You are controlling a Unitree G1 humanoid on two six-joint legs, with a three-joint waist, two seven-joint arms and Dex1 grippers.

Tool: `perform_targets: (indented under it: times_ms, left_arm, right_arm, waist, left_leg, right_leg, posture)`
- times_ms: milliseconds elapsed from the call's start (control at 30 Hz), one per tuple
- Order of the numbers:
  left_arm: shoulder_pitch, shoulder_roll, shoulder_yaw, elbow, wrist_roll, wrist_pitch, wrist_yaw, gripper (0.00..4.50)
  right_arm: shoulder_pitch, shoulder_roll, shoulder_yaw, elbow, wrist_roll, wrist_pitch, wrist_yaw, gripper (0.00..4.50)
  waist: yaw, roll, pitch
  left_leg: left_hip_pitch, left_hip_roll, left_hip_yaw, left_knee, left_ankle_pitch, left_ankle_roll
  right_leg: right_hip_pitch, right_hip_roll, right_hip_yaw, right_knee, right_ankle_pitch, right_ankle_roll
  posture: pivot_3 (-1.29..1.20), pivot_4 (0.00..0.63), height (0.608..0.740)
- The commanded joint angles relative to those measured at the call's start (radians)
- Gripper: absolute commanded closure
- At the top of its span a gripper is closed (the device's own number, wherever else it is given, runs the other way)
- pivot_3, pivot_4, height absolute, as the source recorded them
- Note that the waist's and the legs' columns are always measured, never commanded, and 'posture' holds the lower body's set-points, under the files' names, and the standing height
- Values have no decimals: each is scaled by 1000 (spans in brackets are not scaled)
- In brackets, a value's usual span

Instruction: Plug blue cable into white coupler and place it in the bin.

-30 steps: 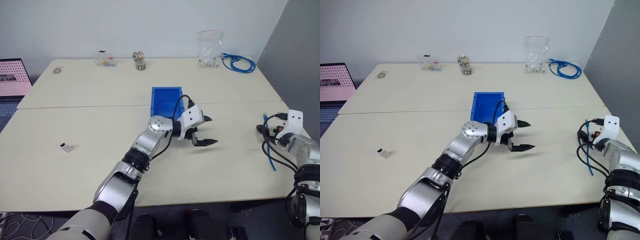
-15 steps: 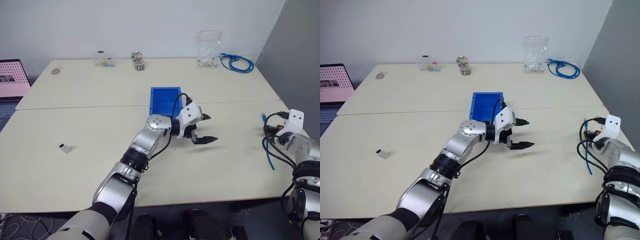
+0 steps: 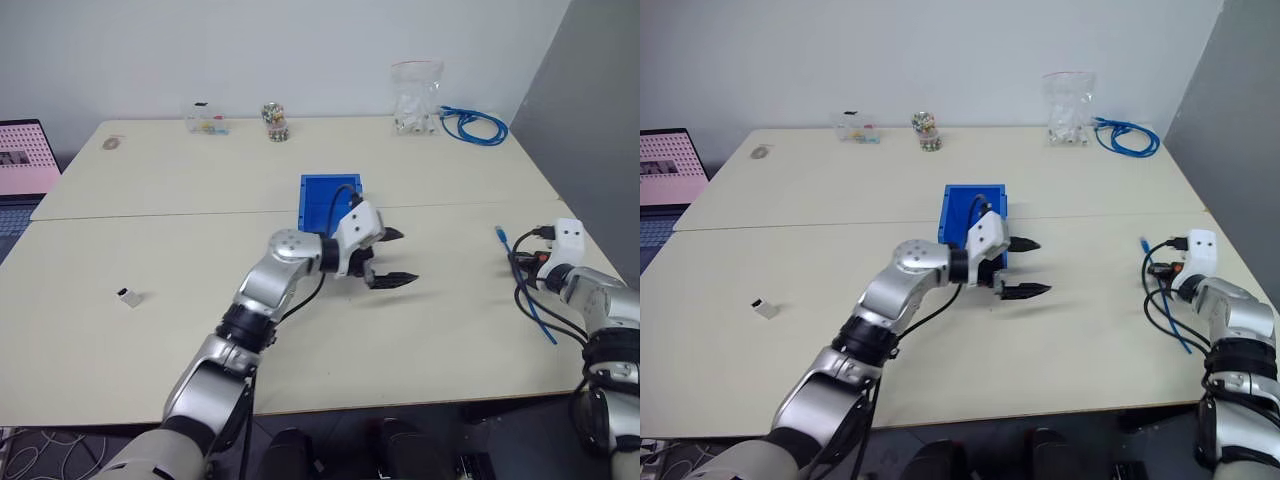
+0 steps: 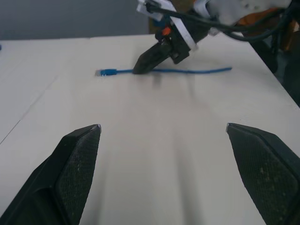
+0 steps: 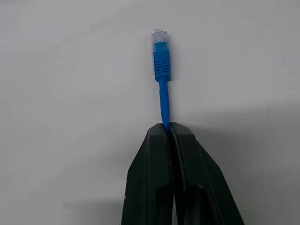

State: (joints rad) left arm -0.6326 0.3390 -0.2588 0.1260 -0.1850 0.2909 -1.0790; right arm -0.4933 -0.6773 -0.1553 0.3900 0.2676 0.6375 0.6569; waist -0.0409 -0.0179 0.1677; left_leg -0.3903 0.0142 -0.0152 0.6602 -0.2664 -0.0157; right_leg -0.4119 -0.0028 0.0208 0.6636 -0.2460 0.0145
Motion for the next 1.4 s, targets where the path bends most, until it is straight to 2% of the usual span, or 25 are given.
perform_targets:
  times_ms: [33,100,133,167,267,333,467,600,700,900,1033,1133,1233,1300,1367,1400]
  left_arm:
    - [256,165,120,-308,-75,106,-1,0]
    - [536,245,208,-520,-102,133,35,0]
    - [637,252,253,-600,-117,151,75,0]
    - [727,231,303,-671,-135,163,131,0]
    - [948,159,403,-840,-167,173,258,0]
    - [1091,97,444,-916,-152,144,334,0]
    - [1296,9,459,-987,-105,75,437,0]
    - [1482,-98,468,-975,-90,-6,515,0]
    - [1557,-141,448,-952,-67,-68,545,0]
    - [1552,-139,420,-880,-58,-139,549,0]
    - [1478,-81,423,-805,-74,-166,507,0]
    - [1371,-2,461,-754,-120,-147,457,0]
    - [1215,130,505,-669,-164,-133,361,0]
    - [1077,250,502,-583,-178,-141,251,0]
    - [999,315,496,-525,-190,-145,179,0]
    - [927,351,472,-475,-188,-147,134,0]
  right_arm:
    - [61,-117,161,-334,61,10,310,4471]
    - [67,-143,264,-487,124,46,457,4471]
    - [51,-132,290,-524,156,78,488,4471]
    - [25,-104,314,-535,173,97,499,4471]
    - [-46,-30,402,-513,152,81,530,4471]
    - [-108,47,471,-448,108,50,525,4471]
    - [-201,171,593,-295,6,-61,537,4471]
    - [-270,283,682,-107,-97,-193,542,4471]
    - [-291,329,715,-4,-154,-267,552,4471]
    - [-282,347,708,76,-207,-346,568,3279]
    - [-230,311,667,-27,-191,-299,548,2414]
    - [-164,259,605,-187,-150,-205,523,1791]
    - [-81,199,510,-396,-77,-48,486,1043]
    - [-6,152,410,-569,-5,87,442,618]
    - [31,134,357,-668,38,171,406,122]
    - [62,122,319,-731,68,212,388,58]
  waist:
    - [-6,4,2]
    - [-20,5,3]
    - [-20,4,3]
    - [-16,2,4]
    - [3,-8,13]
    - [18,-7,13]
    - [23,-7,13]
    - [14,-8,13]
    - [7,-8,13]
    - [6,-8,13]
    - [7,-7,13]
    - [16,-7,13]
    - [24,-6,14]
    - [29,-6,14]
    - [32,-5,14]
    - [32,-5,14]
  left_leg:
    - [0,1,-3,0,0,0]
    - [0,0,-7,0,0,0]
    - [1,1,-8,0,0,0]
    - [6,0,-11,0,-1,0]
    - [8,0,-12,1,-6,2]
    - [9,-1,-12,2,-6,1]
    - [8,-3,-8,2,-6,1]
    - [6,-4,-7,2,-6,1]
    - [7,-3,-6,1,-7,0]
    - [9,-2,-8,1,-7,0]
    - [10,-1,-9,1,-7,0]
    - [9,-2,-11,1,-7,0]
    - [8,-2,-11,1,-7,0]
    - [6,-4,-12,2,-7,0]
    - [6,-2,-13,1,-7,0]
    - [6,-2,-13,1,-7,0]
  right_leg:
    - [0,0,1,0,0,0]
    - [-1,0,1,0,0,0]
    - [-1,-2,4,0,0,-1]
    - [2,-2,11,-1,1,-2]
    - [4,-3,10,-2,-2,2]
    - [6,-5,8,-2,-3,-1]
    - [6,-10,7,-4,-5,-3]
    - [5,-11,6,-4,-3,1]
    - [5,-11,7,-5,-4,0]
    - [6,-11,-2,-3,-8,-6]
    - [6,-10,-3,-1,-9,-7]
    - [6,-10,-4,0,-9,-7]
    - [6,-10,-4,0,-8,-7]
    - [5,-10,-6,1,-8,-6]
    - [5,-10,-6,1,-6,-3]
    - [4,-9,-6,1,-6,-3]
  posture:
    - [0,150,740]
    - [0,150,740]
    - [0,150,740]
    - [0,150,740]
    - [0,150,740]
    - [0,150,740]
    - [0,150,740]
    - [0,150,740]
    - [0,150,740]
    - [0,150,740]
    - [0,150,740]
    - [0,150,740]
    - [0,150,740]
    - [0,150,740]
    - [0,150,740]
    - [0,150,740]
